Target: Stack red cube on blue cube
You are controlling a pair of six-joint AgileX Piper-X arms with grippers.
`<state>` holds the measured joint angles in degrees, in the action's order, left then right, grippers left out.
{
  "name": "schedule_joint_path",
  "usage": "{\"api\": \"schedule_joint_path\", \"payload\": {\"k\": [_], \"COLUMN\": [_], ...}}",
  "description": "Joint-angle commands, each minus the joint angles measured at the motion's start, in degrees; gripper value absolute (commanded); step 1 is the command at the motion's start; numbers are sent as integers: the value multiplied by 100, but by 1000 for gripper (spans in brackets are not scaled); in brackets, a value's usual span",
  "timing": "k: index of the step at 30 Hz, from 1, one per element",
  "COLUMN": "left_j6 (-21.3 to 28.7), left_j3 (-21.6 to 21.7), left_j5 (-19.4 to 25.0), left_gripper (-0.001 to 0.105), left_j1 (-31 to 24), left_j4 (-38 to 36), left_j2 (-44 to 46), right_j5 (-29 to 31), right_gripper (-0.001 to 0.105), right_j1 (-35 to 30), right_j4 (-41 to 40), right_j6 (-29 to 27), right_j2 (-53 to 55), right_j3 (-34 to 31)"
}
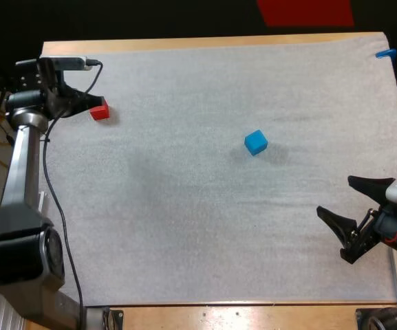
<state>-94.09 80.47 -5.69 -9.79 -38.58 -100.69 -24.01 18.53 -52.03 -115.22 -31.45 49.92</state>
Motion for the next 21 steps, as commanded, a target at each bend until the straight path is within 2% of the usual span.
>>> {"api": "schedule_joint_path", "payload": {"k": [1,9,14,21], "left_j6": [-98,-749,-761,-761], "left_j3": [144,659,929,1004], "left_j5": [96,126,218,348], "left_gripper": [0,0,0,0], "left_j1": [107,325,325,325], "left_j4": [42,372,380,571], "left_j2": [-127,-838,-1193,-1415], "right_j5": [-25,-26,130,148], "right_gripper": [71,71,71,71], "right_j1": [9,9,9,9], "right_j4": [80,80,80,80], "right_j6": [-36,-36,-36,-36], "right_j2": [3,3,3,3], "right_j3": [58,58,58,58]}}
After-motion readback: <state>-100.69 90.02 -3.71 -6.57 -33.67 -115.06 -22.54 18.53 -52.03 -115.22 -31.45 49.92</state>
